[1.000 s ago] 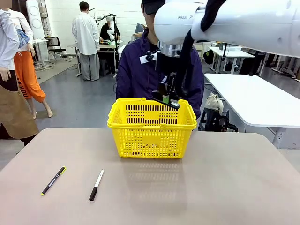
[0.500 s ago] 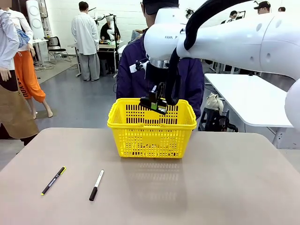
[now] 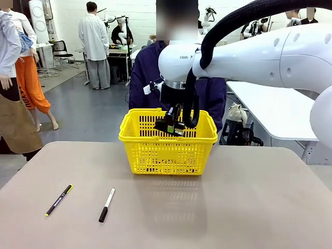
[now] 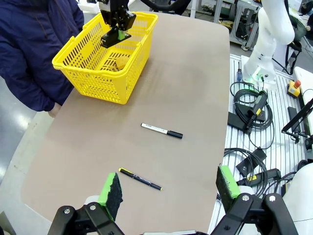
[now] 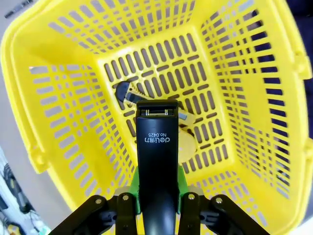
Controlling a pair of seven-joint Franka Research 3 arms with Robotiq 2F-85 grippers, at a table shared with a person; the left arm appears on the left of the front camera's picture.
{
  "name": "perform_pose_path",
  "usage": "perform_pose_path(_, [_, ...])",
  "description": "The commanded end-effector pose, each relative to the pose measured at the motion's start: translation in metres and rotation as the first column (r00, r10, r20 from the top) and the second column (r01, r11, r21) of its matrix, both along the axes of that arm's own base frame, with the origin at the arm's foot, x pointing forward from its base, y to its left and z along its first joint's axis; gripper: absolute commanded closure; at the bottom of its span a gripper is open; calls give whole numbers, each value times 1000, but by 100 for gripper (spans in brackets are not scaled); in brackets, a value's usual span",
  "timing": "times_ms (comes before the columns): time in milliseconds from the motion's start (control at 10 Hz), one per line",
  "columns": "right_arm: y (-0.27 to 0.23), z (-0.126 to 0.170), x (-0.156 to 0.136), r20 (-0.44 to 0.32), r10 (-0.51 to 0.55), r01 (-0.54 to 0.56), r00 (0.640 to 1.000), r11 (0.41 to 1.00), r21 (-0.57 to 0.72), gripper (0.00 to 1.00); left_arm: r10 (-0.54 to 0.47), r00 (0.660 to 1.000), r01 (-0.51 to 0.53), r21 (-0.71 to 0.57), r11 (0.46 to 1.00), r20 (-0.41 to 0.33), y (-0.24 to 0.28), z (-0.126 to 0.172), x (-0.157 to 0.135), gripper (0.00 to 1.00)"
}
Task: Place the items the person wants into the basket.
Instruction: Pick up the item the person points to and place it in the Market Basket.
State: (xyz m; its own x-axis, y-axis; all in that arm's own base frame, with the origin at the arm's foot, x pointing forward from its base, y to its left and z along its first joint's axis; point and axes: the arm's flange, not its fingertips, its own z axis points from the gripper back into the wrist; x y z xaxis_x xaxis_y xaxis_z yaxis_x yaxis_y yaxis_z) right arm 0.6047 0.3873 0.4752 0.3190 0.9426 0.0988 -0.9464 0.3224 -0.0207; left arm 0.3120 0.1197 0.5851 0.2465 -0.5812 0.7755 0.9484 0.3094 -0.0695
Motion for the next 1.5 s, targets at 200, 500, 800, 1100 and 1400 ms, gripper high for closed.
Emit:
perform_pose_path(200, [0,-15,6,-34,25,-25,999,1000,1,69,-8,1000,9,-17,1000,9,1,1,0,0])
perform_pose_path(500, [0,-15,5,-35,31,-32,999,999,-8,49,-8,1000,9,-17,1000,9,1,1,0,0])
perform_pose_path(800, [0,-15,6,-37,30,-30,999,1000,-8,20,-8,1000,9,-17,1000,9,1,1,0,0])
perform_pose_path(1100, [-3,-12,4,-31,28,-28,999,1000,0,0,-8,1000,9,-17,1000,9,1,1,0,0])
perform_pose_path(1400, [-32,38,-35,50,-52,53,997,998,-20,0,-8,1000,9,-17,1000,9,1,1,0,0])
